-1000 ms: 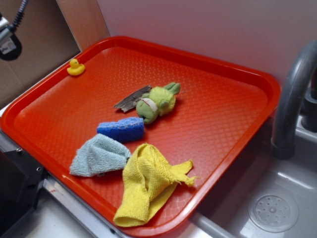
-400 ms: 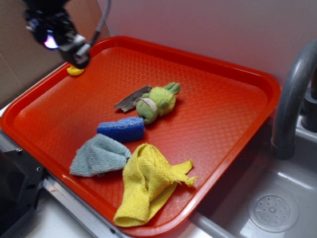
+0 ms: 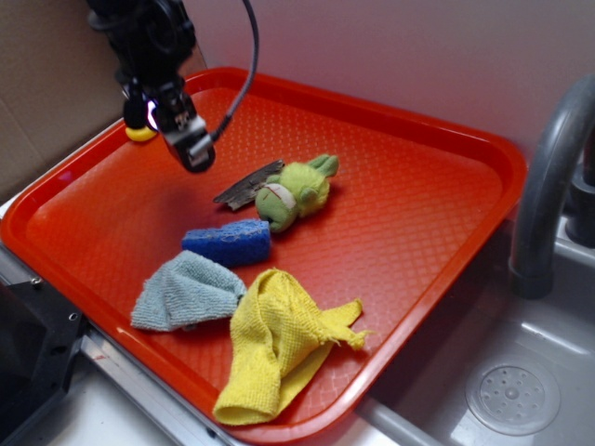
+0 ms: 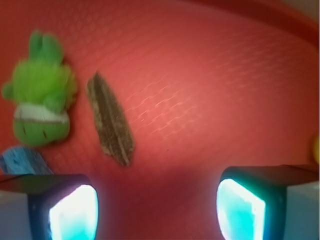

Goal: Grab the wood chip.

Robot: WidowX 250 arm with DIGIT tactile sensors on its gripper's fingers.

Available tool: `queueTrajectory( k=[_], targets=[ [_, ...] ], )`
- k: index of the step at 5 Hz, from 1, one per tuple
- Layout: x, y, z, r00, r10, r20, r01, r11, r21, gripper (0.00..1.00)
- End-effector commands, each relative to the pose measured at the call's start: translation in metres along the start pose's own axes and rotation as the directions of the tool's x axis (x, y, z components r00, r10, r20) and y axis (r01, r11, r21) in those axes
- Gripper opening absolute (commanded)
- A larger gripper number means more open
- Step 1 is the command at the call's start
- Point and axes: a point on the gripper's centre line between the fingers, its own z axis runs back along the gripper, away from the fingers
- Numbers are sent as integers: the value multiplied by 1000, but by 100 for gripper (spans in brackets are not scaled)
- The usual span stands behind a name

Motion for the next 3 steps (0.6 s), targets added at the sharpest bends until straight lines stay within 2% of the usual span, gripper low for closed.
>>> queueTrajectory(
  k=[1, 2, 3],
  targets=[
    [6, -9, -41, 992, -121, -39, 122, 992, 18, 100],
    [8, -27, -61, 977, -196, -78, 200, 979, 46, 100],
    [2, -42, -56, 966, -248, -71, 249, 969, 2, 100]
  ],
)
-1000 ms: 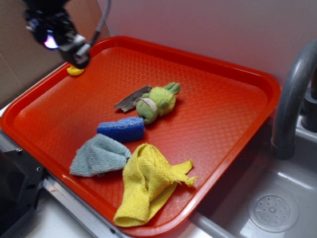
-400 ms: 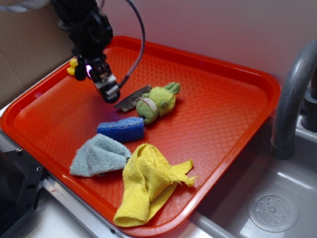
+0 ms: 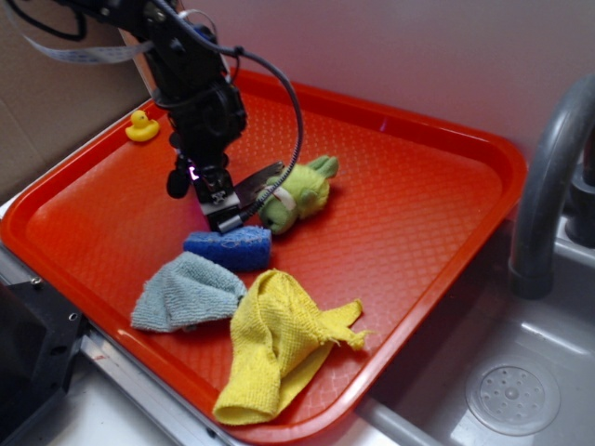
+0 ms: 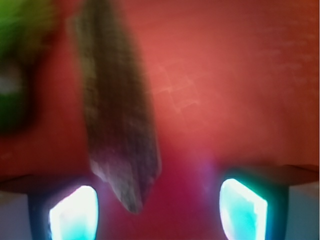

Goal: Grab the wood chip.

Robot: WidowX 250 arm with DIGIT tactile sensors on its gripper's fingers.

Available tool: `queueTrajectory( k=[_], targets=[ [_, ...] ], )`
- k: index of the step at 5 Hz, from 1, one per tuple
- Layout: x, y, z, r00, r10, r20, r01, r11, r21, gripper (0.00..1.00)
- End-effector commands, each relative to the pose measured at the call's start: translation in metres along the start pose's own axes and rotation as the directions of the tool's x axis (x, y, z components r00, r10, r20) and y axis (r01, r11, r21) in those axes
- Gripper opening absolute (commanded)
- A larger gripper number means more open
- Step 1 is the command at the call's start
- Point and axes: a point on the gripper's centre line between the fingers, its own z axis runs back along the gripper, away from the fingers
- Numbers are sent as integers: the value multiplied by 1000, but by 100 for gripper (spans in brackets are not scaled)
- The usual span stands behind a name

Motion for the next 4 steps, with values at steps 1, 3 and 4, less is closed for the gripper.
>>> queueTrajectory(
  k=[1, 3, 4],
  targets=[
    [8, -25, -6, 997, -72, -1, 72, 997, 13, 100],
    [41, 3, -13, 999, -12, -42, 7, 992, -127, 100],
    [42, 1, -13, 999, -2, -40, -2, 993, -120, 0]
  ],
)
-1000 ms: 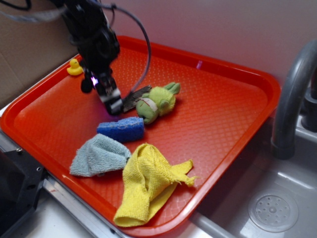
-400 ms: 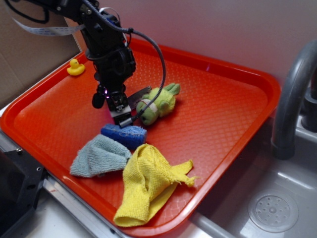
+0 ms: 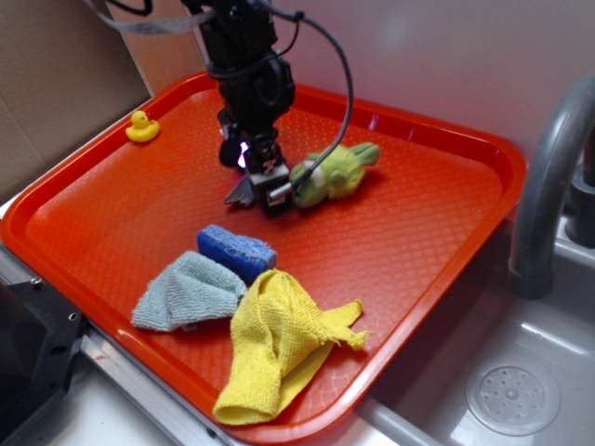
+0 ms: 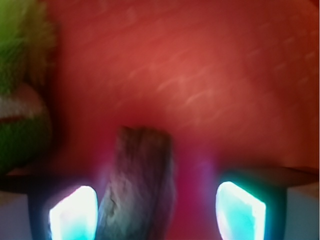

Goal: Grab the wood chip.

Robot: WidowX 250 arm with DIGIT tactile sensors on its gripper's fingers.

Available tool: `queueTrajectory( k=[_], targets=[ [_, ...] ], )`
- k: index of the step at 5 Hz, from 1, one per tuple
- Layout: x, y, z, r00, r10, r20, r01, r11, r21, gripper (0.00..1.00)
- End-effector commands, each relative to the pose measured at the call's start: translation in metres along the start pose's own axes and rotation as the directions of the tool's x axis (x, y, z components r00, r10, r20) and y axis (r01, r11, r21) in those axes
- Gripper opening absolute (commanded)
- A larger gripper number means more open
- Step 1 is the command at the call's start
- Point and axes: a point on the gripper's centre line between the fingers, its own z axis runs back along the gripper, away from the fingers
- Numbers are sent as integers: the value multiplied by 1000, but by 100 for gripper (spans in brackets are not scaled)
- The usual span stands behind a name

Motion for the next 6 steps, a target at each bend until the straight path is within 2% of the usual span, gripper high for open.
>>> queueTrajectory(
  k=[1, 5, 6],
  targets=[
    [-5, -5, -6, 1000, -22, -7, 22, 1000, 7, 0],
    [-10, -6, -2, 1000, 21, -2, -21, 999, 43, 0],
    [-17, -2, 17, 994, 93, 56, -98, 991, 87, 0]
  ],
)
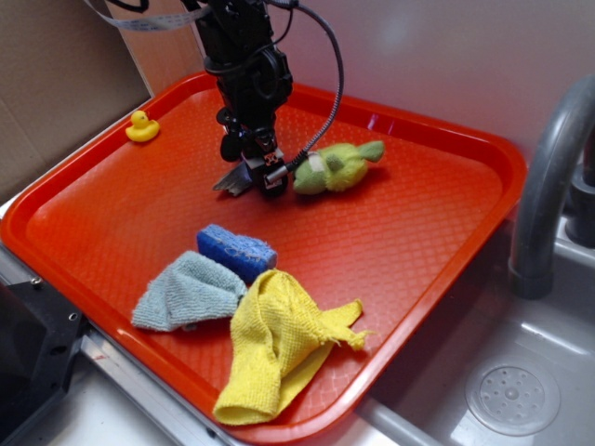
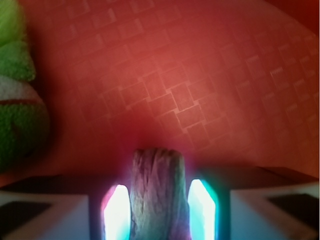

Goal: Grab the wood chip.

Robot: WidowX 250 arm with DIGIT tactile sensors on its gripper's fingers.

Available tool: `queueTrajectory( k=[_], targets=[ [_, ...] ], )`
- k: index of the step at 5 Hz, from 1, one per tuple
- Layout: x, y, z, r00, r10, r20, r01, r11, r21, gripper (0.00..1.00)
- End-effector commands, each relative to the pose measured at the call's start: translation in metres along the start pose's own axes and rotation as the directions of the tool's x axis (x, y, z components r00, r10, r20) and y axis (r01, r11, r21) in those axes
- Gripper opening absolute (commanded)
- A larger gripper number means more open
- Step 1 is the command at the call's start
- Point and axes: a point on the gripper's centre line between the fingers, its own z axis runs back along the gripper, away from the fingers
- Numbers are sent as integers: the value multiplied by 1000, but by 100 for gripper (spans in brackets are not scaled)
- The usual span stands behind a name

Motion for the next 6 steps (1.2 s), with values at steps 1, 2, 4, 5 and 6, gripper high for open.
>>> queueTrajectory(
  k=[1, 2, 4, 5, 6],
  targets=[
    [-39, 8, 63, 961, 255, 108, -263, 962, 74, 0],
    [-82, 28, 110, 889, 439, 127, -434, 899, -65, 0],
    [-93, 49, 203, 812, 553, 184, -526, 832, -179, 0],
    [-87, 38, 252, 823, 523, 220, -489, 850, -195, 0],
    [-87, 19, 250, 820, 514, 250, -499, 857, -128, 0]
  ],
)
